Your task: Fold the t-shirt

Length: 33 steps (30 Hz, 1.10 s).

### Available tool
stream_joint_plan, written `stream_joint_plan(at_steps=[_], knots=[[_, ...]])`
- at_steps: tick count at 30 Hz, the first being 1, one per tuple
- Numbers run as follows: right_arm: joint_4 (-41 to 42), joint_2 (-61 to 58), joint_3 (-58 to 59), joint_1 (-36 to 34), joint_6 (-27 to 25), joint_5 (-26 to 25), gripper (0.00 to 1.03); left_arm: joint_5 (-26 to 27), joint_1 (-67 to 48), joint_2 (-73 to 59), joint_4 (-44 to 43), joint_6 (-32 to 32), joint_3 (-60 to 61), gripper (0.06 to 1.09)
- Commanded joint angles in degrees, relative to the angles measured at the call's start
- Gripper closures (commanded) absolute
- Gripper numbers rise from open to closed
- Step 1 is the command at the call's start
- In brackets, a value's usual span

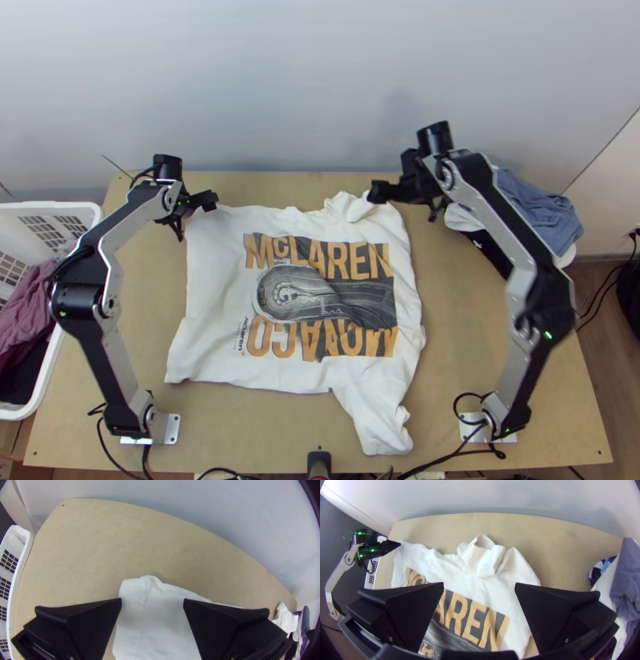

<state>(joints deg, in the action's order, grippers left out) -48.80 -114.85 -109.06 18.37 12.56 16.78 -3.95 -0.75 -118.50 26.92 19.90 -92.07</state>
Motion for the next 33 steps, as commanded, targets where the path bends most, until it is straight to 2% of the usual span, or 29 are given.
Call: stream_joint_plan(at_steps=[1, 3, 6, 7, 14, 15, 17, 19, 21, 26, 33], knots=[[4.06, -12.68, -8.89, 1.84, 1.15, -3.77, 0.04, -0.19, -0.83, -2.88, 0.77, -0.13, -2.06, 0.43], [3.97, -15.41, -10.39, 2.20, 1.86, -3.77, 0.04, -0.01, -0.83, -2.88, 0.59, -0.13, -1.97, 0.61], [3.97, -18.83, -13.29, 2.28, 2.74, -3.86, 0.04, -0.10, -0.83, -2.26, 0.24, -0.13, -1.97, 1.00], [4.06, -19.71, -14.43, 2.28, 3.18, -4.12, 0.04, -0.10, -0.83, -2.00, -0.02, -0.21, -1.88, 1.04], [4.06, -24.11, -20.50, 2.55, 3.70, -6.67, 0.07, -0.01, -0.48, 0.37, 0.15, -1.18, -1.36, 1.04], [4.06, -24.37, -20.67, 2.55, 3.70, -6.84, 0.13, -0.01, -0.48, 0.55, 0.15, -1.18, -1.44, 1.04], [4.06, -24.46, -20.76, 2.55, 3.70, -7.11, 0.36, -0.01, -0.48, 0.99, 0.15, -1.18, -1.44, 1.04], [4.06, -24.37, -20.76, 2.55, 2.74, -7.11, 0.65, 0.08, -0.48, 1.34, 0.33, -1.18, -1.44, 1.04], [4.06, -24.28, -20.85, 2.55, 1.15, -7.11, 0.99, 0.34, -0.48, 1.51, 0.51, -1.09, -1.44, 1.04], [4.24, -23.84, -20.94, 2.46, 0.71, -9.74, 1.00, 0.61, -0.65, 1.87, 0.51, -1.00, -1.97, 1.04], [15.22, -22.61, -21.55, -0.18, -0.08, -15.63, 1.00, -0.01, 0.67, 1.08, -1.87, -0.56, -5.66, 1.04]])
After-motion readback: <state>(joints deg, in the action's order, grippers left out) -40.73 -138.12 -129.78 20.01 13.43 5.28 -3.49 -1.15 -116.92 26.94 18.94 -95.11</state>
